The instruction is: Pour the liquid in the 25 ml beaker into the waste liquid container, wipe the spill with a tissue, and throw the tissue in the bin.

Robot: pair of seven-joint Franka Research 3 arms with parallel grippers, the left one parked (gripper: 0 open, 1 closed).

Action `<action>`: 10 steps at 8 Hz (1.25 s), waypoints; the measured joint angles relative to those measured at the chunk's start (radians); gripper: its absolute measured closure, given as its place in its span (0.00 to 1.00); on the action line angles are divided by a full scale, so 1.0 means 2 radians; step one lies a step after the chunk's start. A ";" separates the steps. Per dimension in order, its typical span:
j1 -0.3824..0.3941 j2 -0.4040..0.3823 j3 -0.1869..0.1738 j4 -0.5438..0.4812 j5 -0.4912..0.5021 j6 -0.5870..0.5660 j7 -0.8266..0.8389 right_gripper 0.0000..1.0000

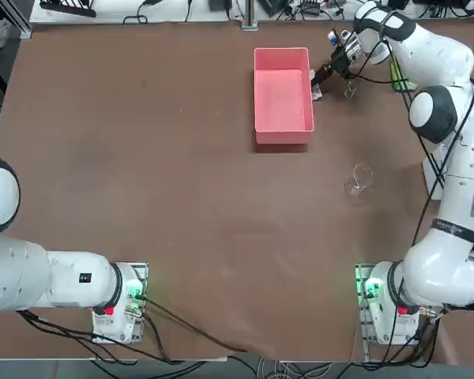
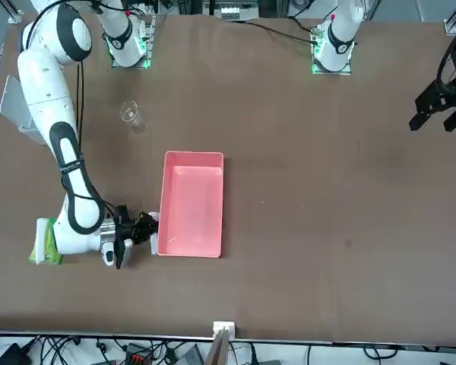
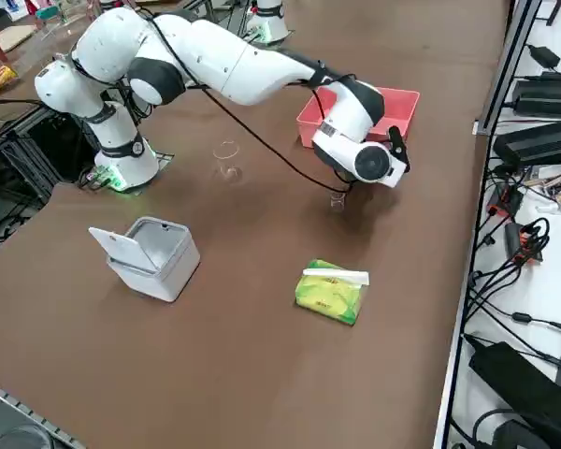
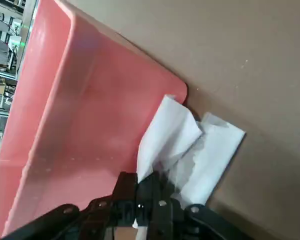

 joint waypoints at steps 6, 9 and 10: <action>0.005 0.002 -0.001 0.008 -0.009 0.005 0.000 0.98; 0.006 0.002 -0.001 0.009 -0.009 0.006 0.000 0.98; 0.007 0.002 -0.001 0.009 -0.010 0.006 0.000 0.98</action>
